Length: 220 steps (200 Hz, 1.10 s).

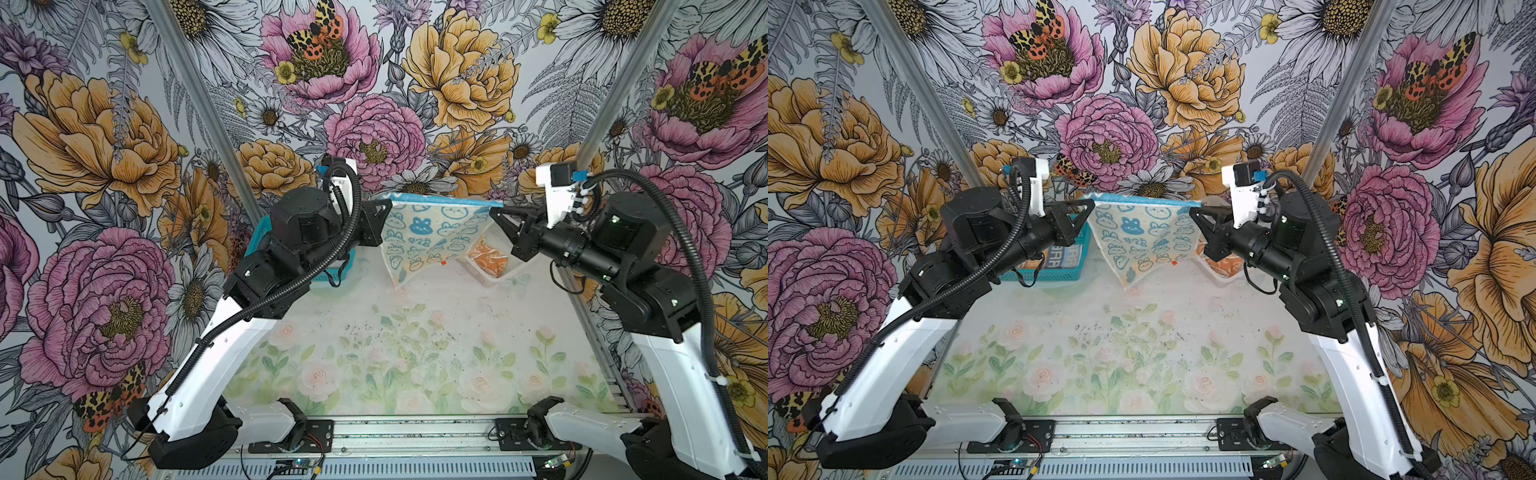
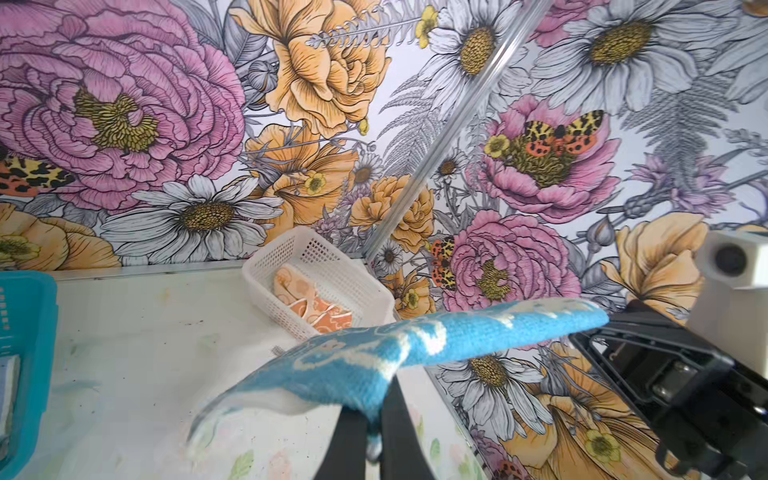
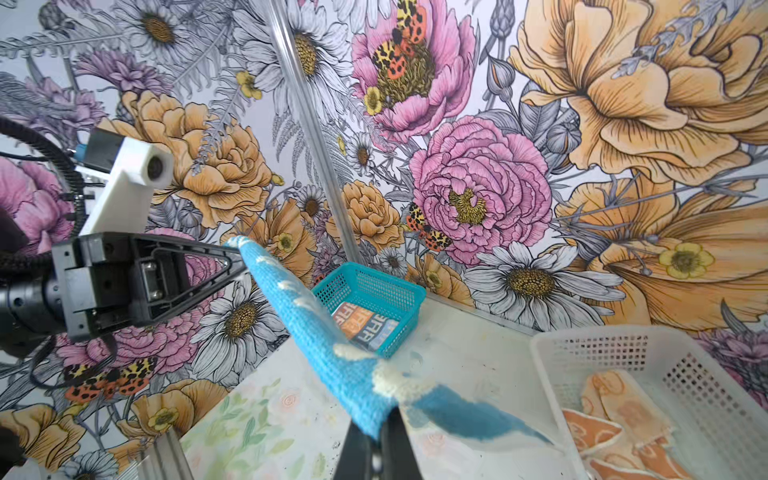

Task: Fold and stack the towels
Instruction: 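Lift the blue towel with both grippers and spread it flat over the table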

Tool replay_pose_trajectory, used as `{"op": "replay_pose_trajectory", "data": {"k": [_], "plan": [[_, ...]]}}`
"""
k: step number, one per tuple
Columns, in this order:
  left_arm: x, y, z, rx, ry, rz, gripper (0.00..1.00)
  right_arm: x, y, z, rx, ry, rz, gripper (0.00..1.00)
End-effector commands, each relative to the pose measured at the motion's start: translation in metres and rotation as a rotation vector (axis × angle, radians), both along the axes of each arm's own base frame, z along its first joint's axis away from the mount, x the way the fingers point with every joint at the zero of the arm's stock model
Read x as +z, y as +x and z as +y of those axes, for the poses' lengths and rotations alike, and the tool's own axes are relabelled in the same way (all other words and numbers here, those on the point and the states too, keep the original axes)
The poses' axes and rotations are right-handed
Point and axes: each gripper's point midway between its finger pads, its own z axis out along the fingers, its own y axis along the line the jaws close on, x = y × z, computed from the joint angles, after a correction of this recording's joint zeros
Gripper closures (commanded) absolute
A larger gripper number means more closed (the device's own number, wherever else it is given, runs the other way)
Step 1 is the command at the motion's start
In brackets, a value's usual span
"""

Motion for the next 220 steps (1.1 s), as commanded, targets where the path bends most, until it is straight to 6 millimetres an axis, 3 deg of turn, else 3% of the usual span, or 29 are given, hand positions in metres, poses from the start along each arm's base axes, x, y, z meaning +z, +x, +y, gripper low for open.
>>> {"op": "replay_pose_trajectory", "data": {"k": [1, 20, 40, 70, 92, 121, 145, 168, 193, 220], "plan": [[0.001, -0.009, 0.015, 0.038, 0.004, 0.027, 1.0, 0.017, -0.02, -0.003, 0.03, 0.004, -0.022, 1.0], [0.008, -0.008, 0.031, 0.071, -0.019, 0.028, 1.0, 0.016, -0.01, -0.004, 0.005, 0.009, 0.035, 1.0], [-0.011, 0.019, 0.051, 0.12, -0.024, 0.103, 1.0, -0.008, 0.018, 0.001, -0.03, -0.001, 0.135, 1.0], [-0.078, 0.068, 0.067, 0.202, 0.063, 0.236, 1.0, -0.083, 0.077, 0.006, -0.094, -0.063, 0.348, 1.0], [-0.141, 0.102, 0.063, 0.217, 0.13, 0.346, 1.0, -0.153, 0.121, 0.007, -0.154, -0.15, 0.492, 1.0], [-0.224, 0.139, 0.055, 0.216, 0.209, 0.483, 1.0, -0.213, 0.168, 0.01, -0.167, -0.181, 0.592, 1.0], [-0.262, 0.165, 0.053, 0.227, 0.265, 0.534, 1.0, -0.256, 0.205, 0.007, -0.179, -0.196, 0.658, 1.0], [-0.277, 0.184, 0.053, 0.241, 0.298, 0.547, 1.0, -0.275, 0.237, -0.007, -0.224, -0.191, 0.664, 1.0], [-0.29, 0.194, 0.056, 0.248, 0.324, 0.562, 1.0, -0.293, 0.246, -0.002, -0.182, -0.174, 0.713, 1.0], [-0.315, 0.181, 0.059, 0.246, 0.374, 0.601, 1.0, -0.329, 0.221, 0.005, -0.164, -0.205, 0.792, 1.0]]}}
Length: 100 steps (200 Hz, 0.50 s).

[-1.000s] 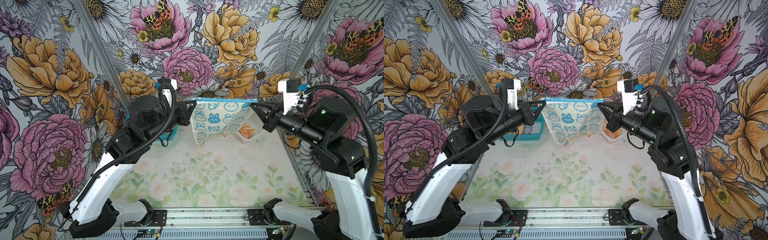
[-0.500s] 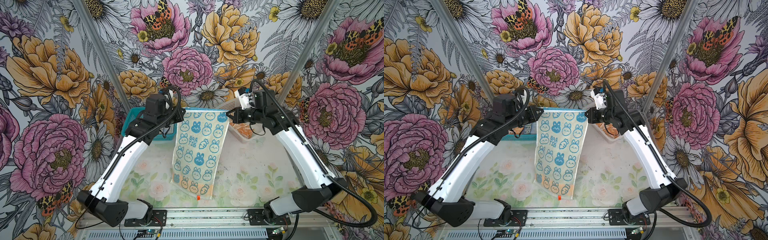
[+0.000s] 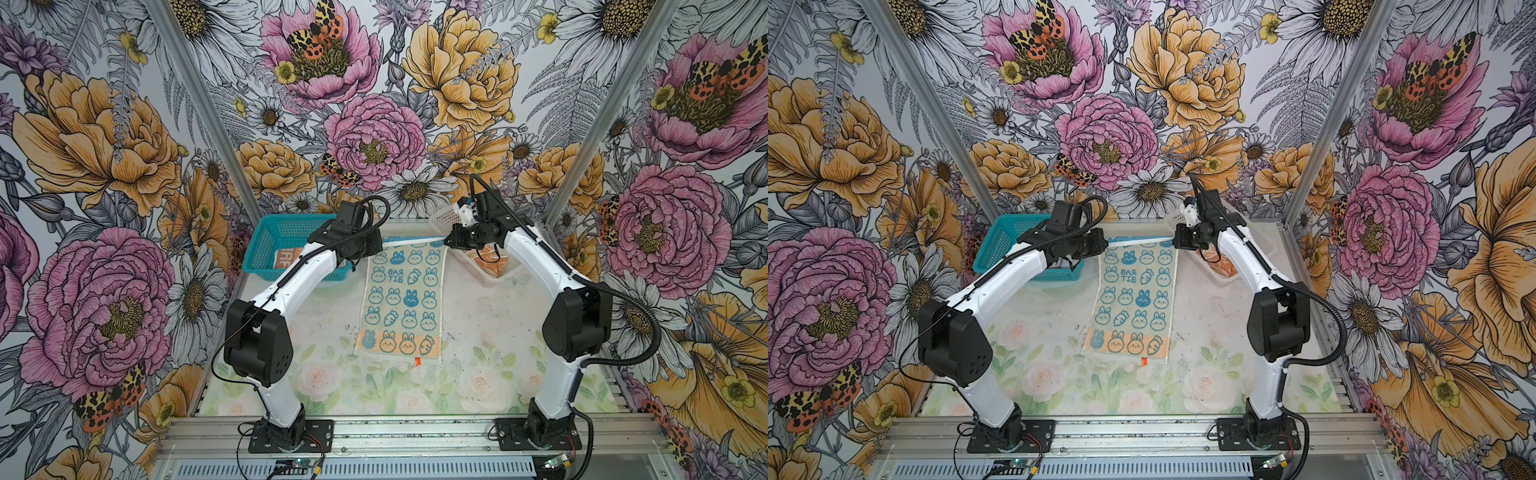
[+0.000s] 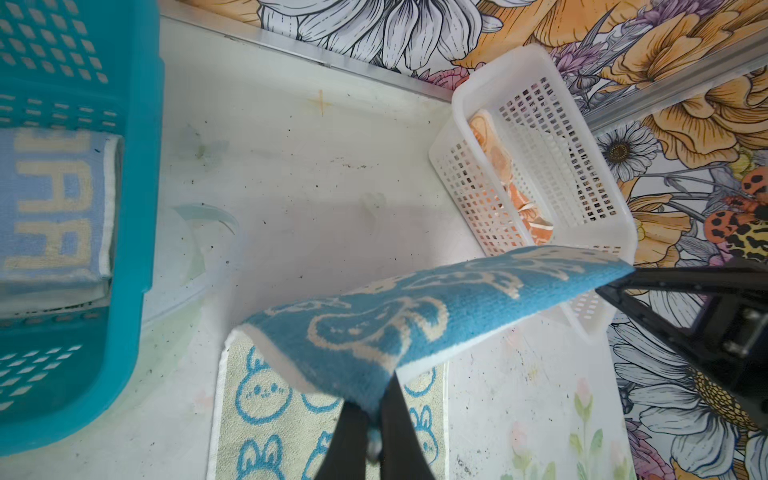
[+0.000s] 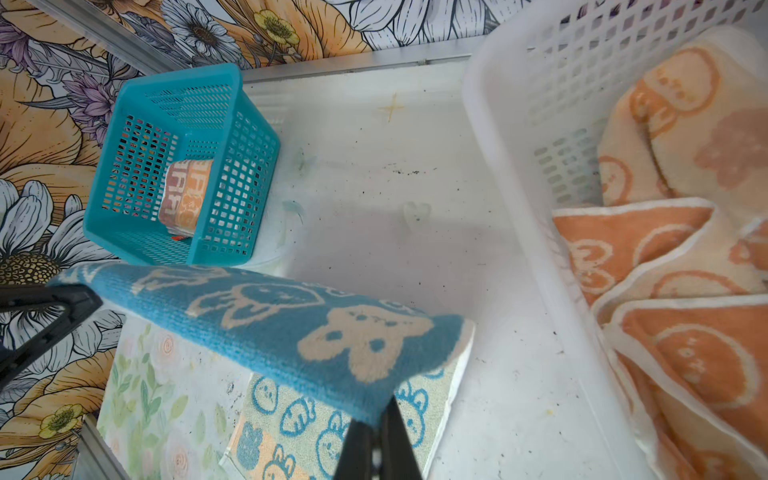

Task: Fold and stack the towels
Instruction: 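Lift the blue towel with both grippers and spread it flat over the table, then fold the held edge over toward the far edge with both grippers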

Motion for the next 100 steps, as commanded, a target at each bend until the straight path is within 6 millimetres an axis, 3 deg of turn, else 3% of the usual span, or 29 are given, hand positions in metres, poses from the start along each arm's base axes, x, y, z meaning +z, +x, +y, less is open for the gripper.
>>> {"op": "replay_pose_trajectory", "data": {"k": [1, 38, 62, 100], "plan": [[-0.013, -0.001, 0.03, 0.057, 0.094, 0.002, 1.0, -0.005, -0.007, -0.01, -0.027, -0.03, -0.017, 1.0], [-0.056, -0.042, 0.043, 0.061, 0.178, 0.082, 1.0, -0.051, -0.061, -0.005, -0.009, -0.042, 0.095, 1.0], [-0.072, -0.07, 0.054, 0.089, 0.181, 0.11, 1.0, -0.082, -0.099, -0.001, 0.007, -0.06, 0.158, 1.0], [-0.1, -0.109, 0.069, 0.129, 0.166, 0.163, 1.0, -0.109, -0.146, 0.006, 0.04, -0.076, 0.205, 1.0]]}}
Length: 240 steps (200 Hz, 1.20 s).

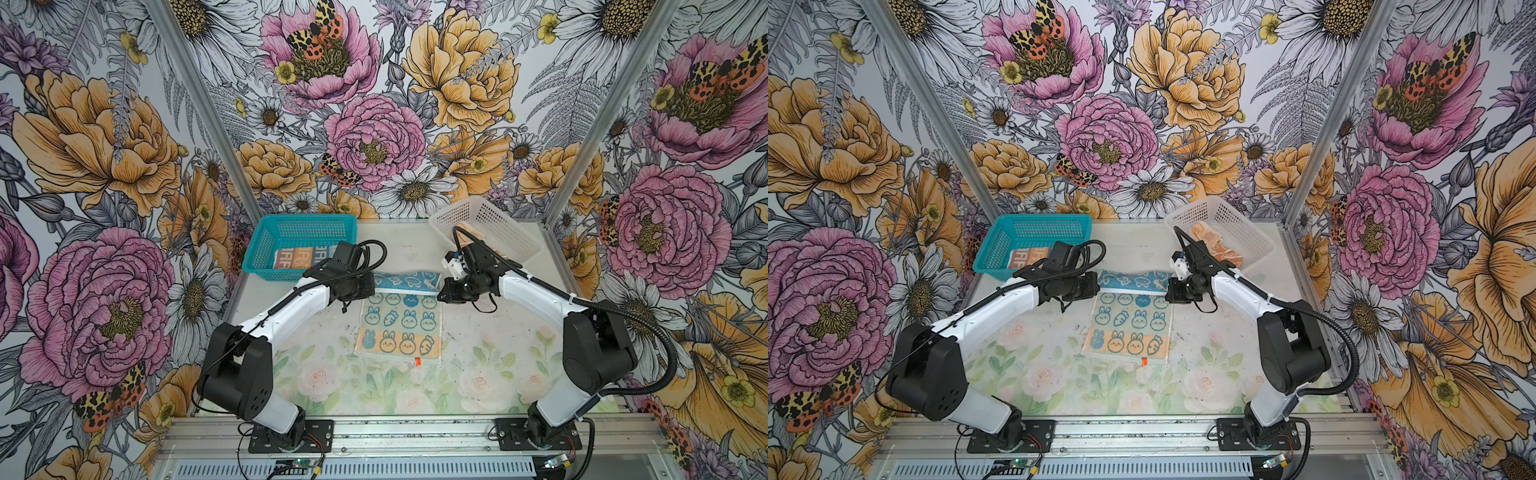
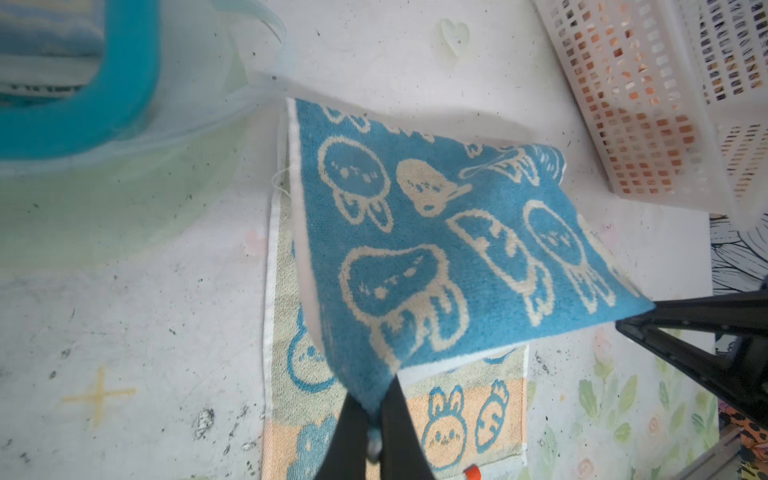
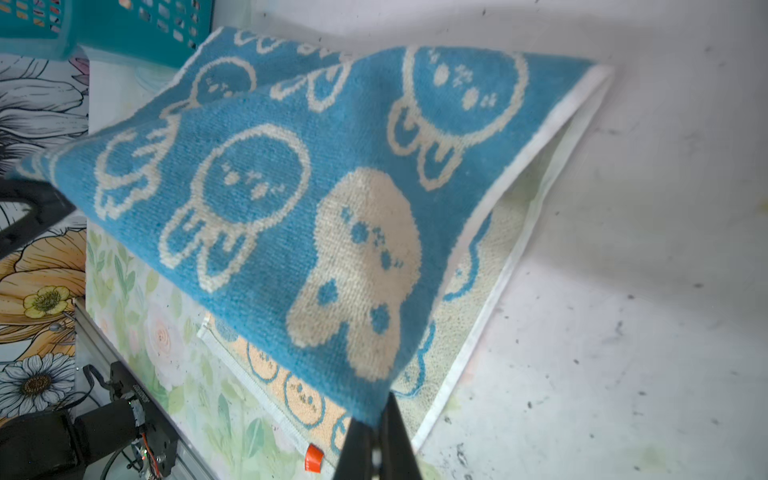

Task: Fold and stack the towels
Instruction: 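Fold the held edge over toward the far edge with both grippers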

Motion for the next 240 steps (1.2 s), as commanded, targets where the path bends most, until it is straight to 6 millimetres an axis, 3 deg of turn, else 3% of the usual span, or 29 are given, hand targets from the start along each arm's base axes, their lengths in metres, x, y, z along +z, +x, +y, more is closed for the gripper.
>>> {"op": "replay_pose_trajectory", "data": {"k": [1, 55, 95, 136, 159, 182, 210, 240], "plan": [[-0.009, -0.008, 0.04, 0.149, 0.08, -0.018, 1.0, -0.004, -0.006, -0.021, -0.082, -0.066, -0.031, 1.0], [-0.042, -0.052, 0.05, 0.199, 0.03, 0.054, 1.0, -0.019, -0.052, -0.02, -0.051, -0.094, 0.0, 1.0], [-0.08, -0.078, 0.052, 0.226, 0.006, 0.131, 1.0, -0.056, -0.078, -0.012, -0.044, -0.071, 0.083, 1.0], [-0.108, -0.084, 0.049, 0.221, 0.026, 0.186, 1.0, -0.081, -0.079, -0.014, -0.051, -0.096, 0.12, 1.0], [-0.117, -0.081, 0.043, 0.202, 0.028, 0.203, 1.0, -0.092, -0.069, -0.02, -0.065, -0.144, 0.119, 1.0], [-0.115, -0.068, 0.037, 0.178, 0.029, 0.197, 1.0, -0.092, -0.049, -0.027, -0.094, -0.151, 0.111, 1.0], [-0.088, -0.052, 0.037, 0.171, 0.026, 0.147, 1.0, -0.064, -0.031, -0.026, -0.095, -0.125, 0.06, 1.0], [-0.06, -0.051, 0.043, 0.167, 0.038, 0.106, 1.0, -0.042, -0.035, -0.027, -0.085, -0.122, 0.034, 1.0]]}}
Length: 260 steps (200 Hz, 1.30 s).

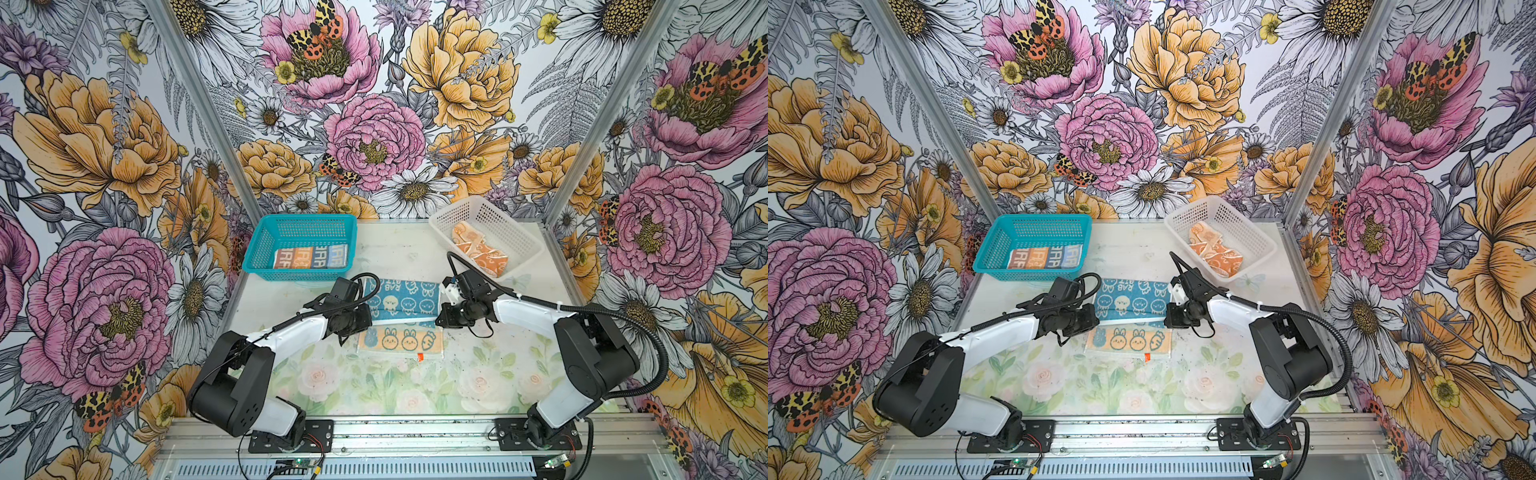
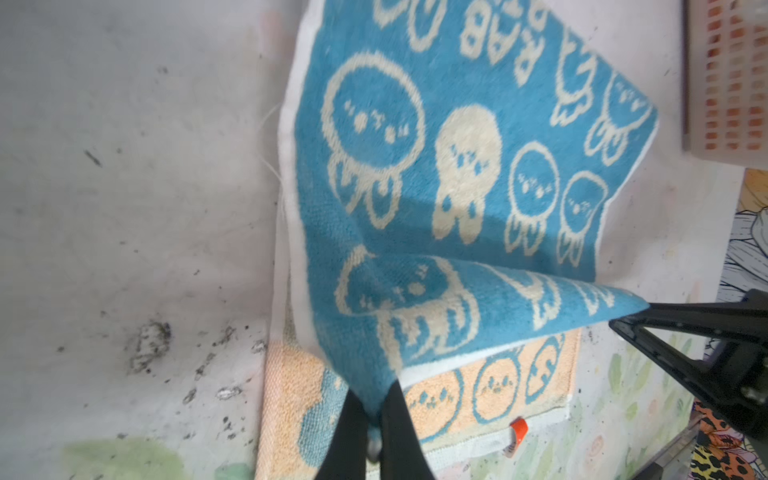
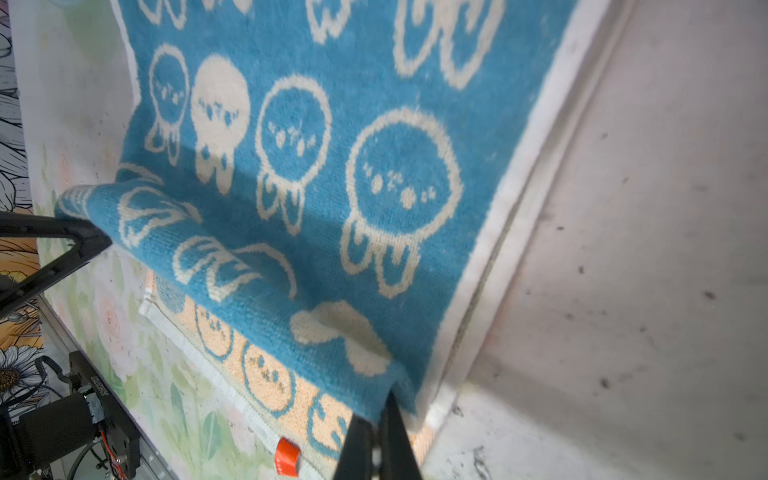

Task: Fold and stack the towels
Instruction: 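Fold the held edge over toward the far edge with both grippers, then lower the folded edge onto the towel and open both grippers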

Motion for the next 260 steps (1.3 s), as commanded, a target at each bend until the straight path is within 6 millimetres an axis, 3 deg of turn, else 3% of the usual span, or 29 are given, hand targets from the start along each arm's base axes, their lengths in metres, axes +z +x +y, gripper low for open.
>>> {"op": "replay_pose_trajectory", "data": {"k": [1, 33, 99, 163, 201, 260], "plan": [[0.008, -0.003, 0.041, 0.076, 0.148, -0.007, 1.0, 0.008, -0.003, -0.03, -0.052, -0.117, -0.012, 1.0], [0.009, -0.019, 0.037, 0.065, 0.122, 0.0, 1.0, 0.01, -0.024, -0.032, -0.033, -0.129, -0.007, 1.0], [-0.03, -0.056, 0.042, 0.056, 0.154, 0.093, 1.0, -0.015, -0.065, -0.041, -0.004, -0.191, 0.046, 1.0], [-0.049, -0.071, 0.041, 0.032, 0.182, 0.133, 1.0, -0.037, -0.081, -0.042, 0.003, -0.226, 0.083, 0.99], [-0.05, -0.072, 0.042, 0.033, 0.185, 0.134, 1.0, -0.039, -0.083, -0.037, 0.018, -0.235, 0.082, 0.95], [-0.028, -0.067, 0.038, 0.032, 0.156, 0.094, 1.0, -0.026, -0.09, -0.027, 0.041, -0.209, 0.054, 0.94]]}}
